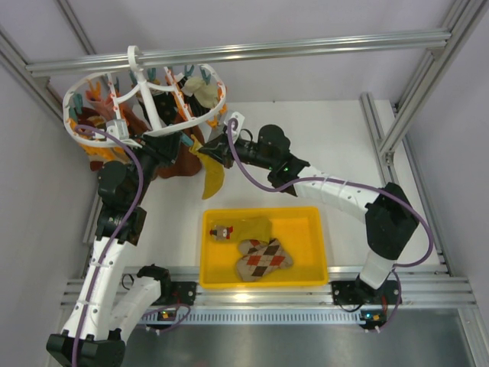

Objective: Clip the socks to the hanger
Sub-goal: Clamp the sock onto the hanger.

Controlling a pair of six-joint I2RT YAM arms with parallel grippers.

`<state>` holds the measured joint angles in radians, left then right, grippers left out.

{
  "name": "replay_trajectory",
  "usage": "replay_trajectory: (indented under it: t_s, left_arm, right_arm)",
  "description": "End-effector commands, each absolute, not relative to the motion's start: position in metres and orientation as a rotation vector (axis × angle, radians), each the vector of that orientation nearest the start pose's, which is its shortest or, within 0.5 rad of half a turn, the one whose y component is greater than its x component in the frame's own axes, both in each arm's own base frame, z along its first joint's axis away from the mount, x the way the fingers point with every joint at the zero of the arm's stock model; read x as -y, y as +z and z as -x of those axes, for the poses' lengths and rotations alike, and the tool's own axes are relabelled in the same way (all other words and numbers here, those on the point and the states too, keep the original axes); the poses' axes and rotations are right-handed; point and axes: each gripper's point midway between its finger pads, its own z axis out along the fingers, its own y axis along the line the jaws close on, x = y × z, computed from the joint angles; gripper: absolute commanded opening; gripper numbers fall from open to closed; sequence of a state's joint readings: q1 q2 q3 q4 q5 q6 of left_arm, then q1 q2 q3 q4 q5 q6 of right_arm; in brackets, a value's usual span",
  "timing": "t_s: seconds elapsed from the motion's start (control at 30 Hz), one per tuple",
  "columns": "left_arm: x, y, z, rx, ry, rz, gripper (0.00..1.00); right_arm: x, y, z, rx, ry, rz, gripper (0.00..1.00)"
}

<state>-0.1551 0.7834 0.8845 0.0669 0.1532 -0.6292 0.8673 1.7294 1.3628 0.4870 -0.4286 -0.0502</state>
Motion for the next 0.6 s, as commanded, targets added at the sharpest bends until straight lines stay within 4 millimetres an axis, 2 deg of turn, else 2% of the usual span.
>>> replay_trajectory:
  t_s: [0.0, 0.57]
  left_arm:
    - [0.1068, 0.3832, -0.3073, -1.477, -0.775, 0.181, 0.00]
    - [0.1080, 0.3799, -0.3079, -1.490, -0.781, 0.180, 0.00]
  right_arm:
    - [-0.4627, 0.3706, -0.3017, -1.067, 0.981, 0.952, 0.00]
    - [-0.4602, 0.3801, -0.3022, -1.051, 0.983, 0.940, 0.00]
